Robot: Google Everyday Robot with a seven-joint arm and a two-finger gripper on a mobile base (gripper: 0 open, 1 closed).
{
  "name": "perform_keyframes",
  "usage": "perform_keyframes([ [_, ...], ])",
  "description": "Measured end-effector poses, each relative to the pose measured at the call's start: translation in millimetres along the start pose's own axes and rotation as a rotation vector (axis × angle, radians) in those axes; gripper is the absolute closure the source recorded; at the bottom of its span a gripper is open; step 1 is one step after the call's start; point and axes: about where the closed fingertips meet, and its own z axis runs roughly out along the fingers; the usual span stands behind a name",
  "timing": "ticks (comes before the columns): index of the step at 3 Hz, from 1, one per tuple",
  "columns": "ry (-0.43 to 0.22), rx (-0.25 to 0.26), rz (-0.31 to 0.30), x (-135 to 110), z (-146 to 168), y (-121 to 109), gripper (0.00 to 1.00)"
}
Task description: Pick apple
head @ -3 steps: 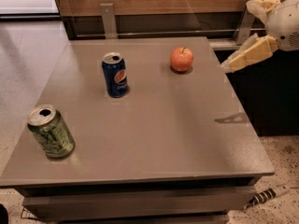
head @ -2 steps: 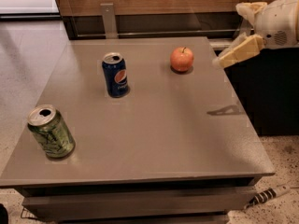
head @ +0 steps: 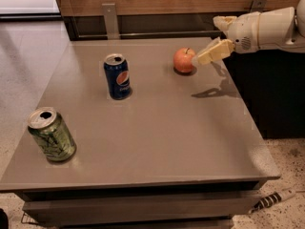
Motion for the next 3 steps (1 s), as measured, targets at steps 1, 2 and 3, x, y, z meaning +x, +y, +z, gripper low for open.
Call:
perform_keyframes([
  [1, 0.009, -0.006, 0.051, 20, 25, -7, 0.0],
  [2, 0.005, 0.002, 0.104, 43, 45, -11, 0.0],
  [3, -0.029, 0.006, 0.138, 51, 67, -17, 0.0],
])
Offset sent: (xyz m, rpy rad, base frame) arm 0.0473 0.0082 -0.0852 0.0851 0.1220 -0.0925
